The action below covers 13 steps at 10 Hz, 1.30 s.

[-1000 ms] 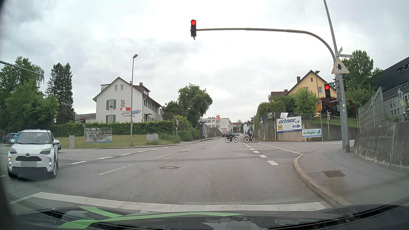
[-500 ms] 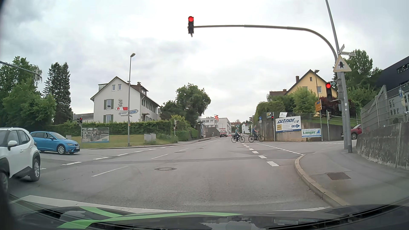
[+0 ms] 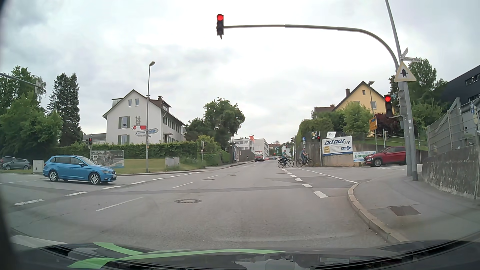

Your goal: Follow the waypoints while adhering to traffic rules and regulations

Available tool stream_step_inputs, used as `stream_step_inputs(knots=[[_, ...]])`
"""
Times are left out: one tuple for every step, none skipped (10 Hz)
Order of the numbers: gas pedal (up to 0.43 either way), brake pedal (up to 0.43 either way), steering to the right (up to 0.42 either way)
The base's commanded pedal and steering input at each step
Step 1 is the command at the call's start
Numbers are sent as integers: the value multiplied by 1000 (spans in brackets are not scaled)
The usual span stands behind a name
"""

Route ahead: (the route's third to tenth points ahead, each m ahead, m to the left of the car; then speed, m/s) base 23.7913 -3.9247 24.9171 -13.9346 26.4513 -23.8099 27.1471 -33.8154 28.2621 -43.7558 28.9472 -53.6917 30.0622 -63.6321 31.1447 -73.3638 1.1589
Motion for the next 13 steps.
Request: stream_step_inputs(knots=[[189,0,66],[189,0,68],[189,0,69],[177,0,70],[177,0,71],[169,0,73],[157,0,73],[150,0,73],[138,0,70],[130,0,69],[118,0,67],[110,0,66],[110,0,65]])
